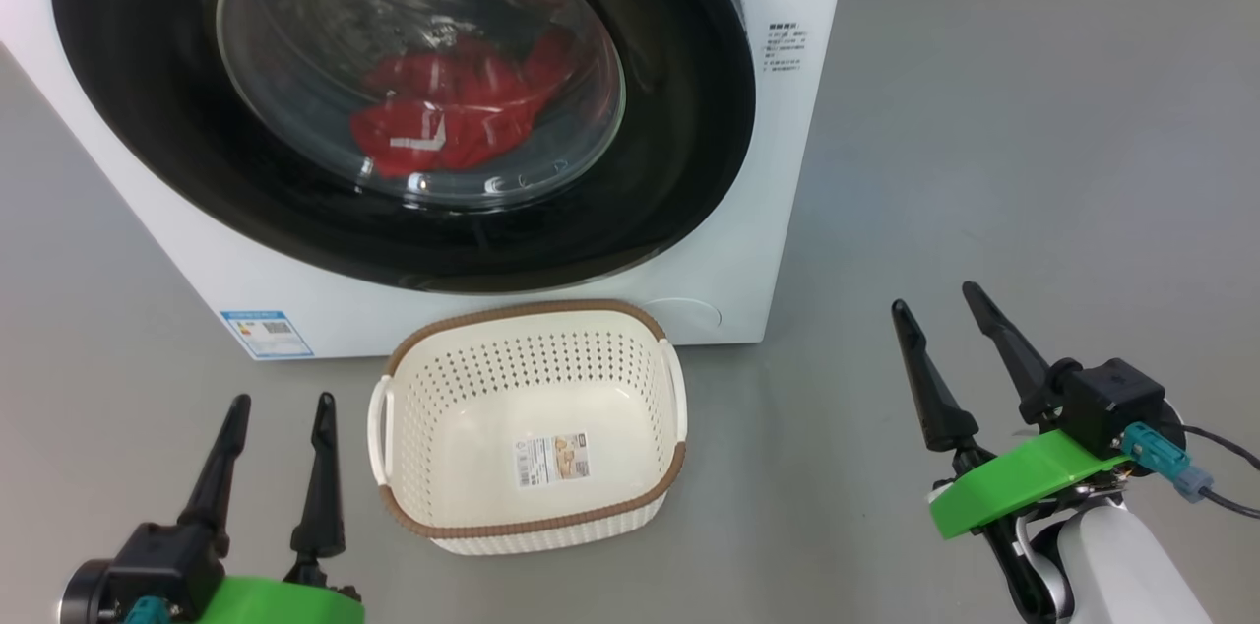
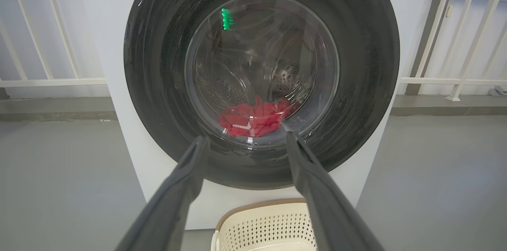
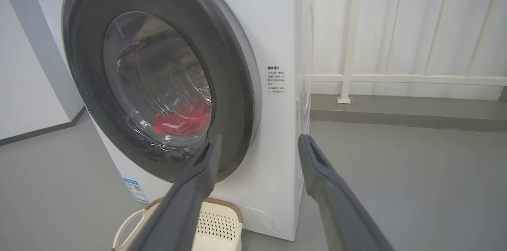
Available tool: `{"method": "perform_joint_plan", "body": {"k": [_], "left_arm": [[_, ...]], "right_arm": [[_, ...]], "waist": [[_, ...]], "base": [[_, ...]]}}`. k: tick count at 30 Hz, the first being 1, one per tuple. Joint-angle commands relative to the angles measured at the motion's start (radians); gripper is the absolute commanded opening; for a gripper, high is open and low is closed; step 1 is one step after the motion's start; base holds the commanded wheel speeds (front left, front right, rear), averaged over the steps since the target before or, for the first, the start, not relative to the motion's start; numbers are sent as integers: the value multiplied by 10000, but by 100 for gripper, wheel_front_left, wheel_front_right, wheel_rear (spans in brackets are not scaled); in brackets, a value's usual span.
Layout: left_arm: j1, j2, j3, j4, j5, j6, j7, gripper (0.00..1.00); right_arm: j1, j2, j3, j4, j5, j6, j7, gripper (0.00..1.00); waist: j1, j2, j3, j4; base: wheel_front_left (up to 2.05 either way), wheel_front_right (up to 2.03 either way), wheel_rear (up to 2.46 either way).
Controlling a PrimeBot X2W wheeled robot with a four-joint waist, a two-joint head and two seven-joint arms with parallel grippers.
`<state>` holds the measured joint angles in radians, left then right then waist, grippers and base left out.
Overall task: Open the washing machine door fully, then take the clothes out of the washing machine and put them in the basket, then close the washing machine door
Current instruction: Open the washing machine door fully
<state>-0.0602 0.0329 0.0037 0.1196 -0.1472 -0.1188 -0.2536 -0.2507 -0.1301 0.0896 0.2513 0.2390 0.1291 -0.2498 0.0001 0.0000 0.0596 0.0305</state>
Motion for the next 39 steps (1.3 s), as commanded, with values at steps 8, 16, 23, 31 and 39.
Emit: {"method": "perform_joint_plan", "body": {"k": [8, 16, 23, 31, 39], "left_arm": [[-707, 190, 343, 59, -250, -62, -82, 100], [-1025, 193, 247, 53, -312, -93, -82, 100], [-1280, 191, 116, -4, -365, -108, -82, 100], [-1639, 190, -43, -79, -439, -115, -82, 100], [-1976, 189, -274, -114, -550, -117, -82, 100]], "right_arm": [[-734, -108, -89, -372, -32, 16, -120, 100], [-1324, -122, -680, -424, 459, 16, -120, 100], [-2086, -348, -901, -428, 1510, 16, -120, 44], [-3084, -694, -1014, -231, 3003, 16, -120, 0], [-4159, -1160, -515, 400, 5670, 16, -96, 0]], "waist": [[0, 0, 530, 51], [0, 0, 1081, 179], [0, 0, 1622, 347], [0, 0, 2376, 566], [0, 0, 2950, 745]], "base": [[0, 0, 0], [0, 0, 0], [0, 0, 0], [0, 0, 0], [0, 0, 0]]}}
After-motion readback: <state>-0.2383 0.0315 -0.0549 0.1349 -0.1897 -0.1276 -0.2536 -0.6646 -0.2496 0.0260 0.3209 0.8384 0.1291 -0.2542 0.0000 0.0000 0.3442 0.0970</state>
